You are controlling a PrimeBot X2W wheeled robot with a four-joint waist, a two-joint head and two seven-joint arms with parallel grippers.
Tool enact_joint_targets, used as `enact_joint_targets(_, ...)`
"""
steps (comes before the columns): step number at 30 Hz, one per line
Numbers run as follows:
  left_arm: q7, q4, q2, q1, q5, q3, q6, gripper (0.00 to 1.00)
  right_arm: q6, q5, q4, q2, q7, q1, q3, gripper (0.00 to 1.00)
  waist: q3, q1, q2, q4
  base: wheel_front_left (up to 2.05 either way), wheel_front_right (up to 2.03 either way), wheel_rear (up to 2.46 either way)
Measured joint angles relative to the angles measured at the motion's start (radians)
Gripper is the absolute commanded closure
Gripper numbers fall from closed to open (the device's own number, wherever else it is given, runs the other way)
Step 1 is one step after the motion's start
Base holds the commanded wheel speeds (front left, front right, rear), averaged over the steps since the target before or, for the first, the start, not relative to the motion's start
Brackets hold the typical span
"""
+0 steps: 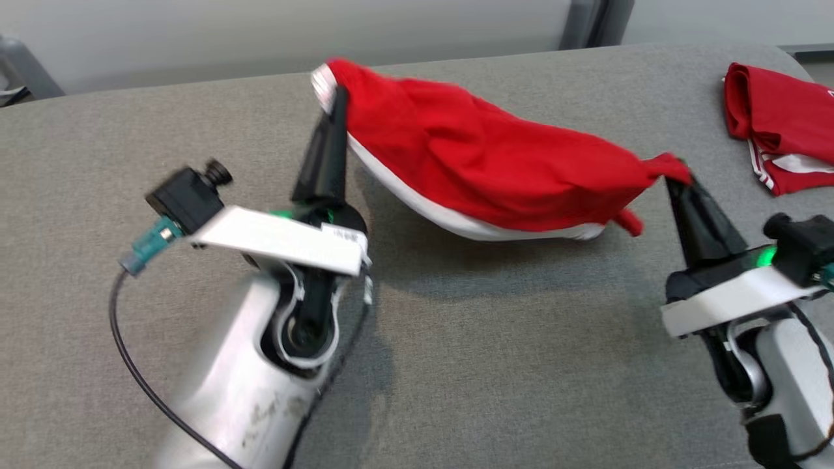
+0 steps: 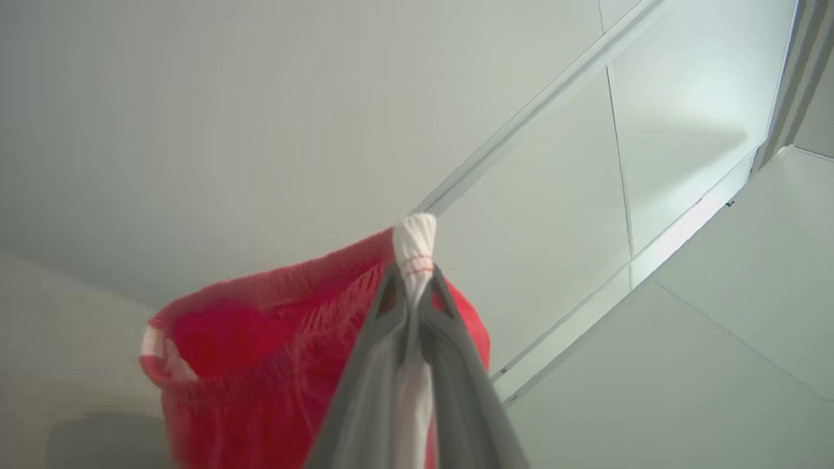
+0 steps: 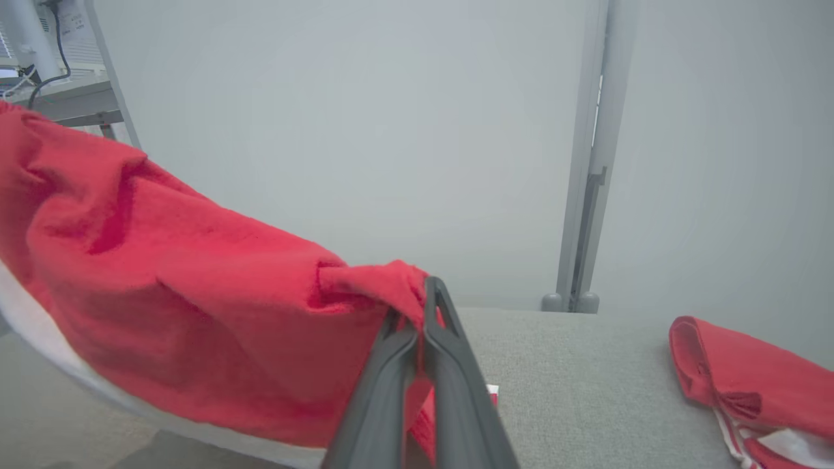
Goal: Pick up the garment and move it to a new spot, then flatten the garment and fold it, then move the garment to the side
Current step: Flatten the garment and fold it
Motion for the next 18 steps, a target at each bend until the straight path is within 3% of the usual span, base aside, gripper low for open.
enact_joint_targets(3,0.000,-0.060,0.000,0.056,-0.084,-0.047,0.048,1.00,0.000,-0.049,-0.060,-0.017,0.000,0.023,-0.031,1.00,-0.002,0.0000,0.0000,0.019,0.00,0.00,0.00)
enact_joint_targets(5,0.001,-0.060,-0.003,0.071,-0.071,-0.059,0.070,1.00,0.000,-0.048,-0.046,-0.009,0.007,0.013,-0.023,1.00,0.001,0.0000,0.0000,0.034,0.00,0.00,0.00)
enact_joint_targets(8,0.000,-0.009,-0.002,0.072,-0.079,-0.053,0.075,1.00,0.000,-0.029,0.096,0.028,0.080,-0.061,0.033,1.00,0.013,0.0000,0.0000,0.055,0.00,0.00,0.00)
enact_joint_targets(12,0.001,0.141,0.003,0.058,-0.096,-0.075,0.046,1.00,0.000,0.019,0.374,0.109,0.175,-0.196,0.125,1.00,0.037,0.0000,0.0000,0.075,0.00,0.00,0.00)
enact_joint_targets(14,0.001,0.222,0.003,0.035,-0.087,-0.080,0.028,1.00,0.000,0.022,0.488,0.145,0.124,-0.262,0.120,0.00,0.047,0.0000,0.0000,0.080,0.00,0.00,0.00)
enact_joint_targets(18,0.001,0.303,0.002,-0.009,-0.045,-0.044,-0.009,1.00,0.000,-0.008,0.628,0.170,0.030,-0.346,0.110,0.00,0.051,0.0000,0.0000,0.079,0.00,0.00,0.00)
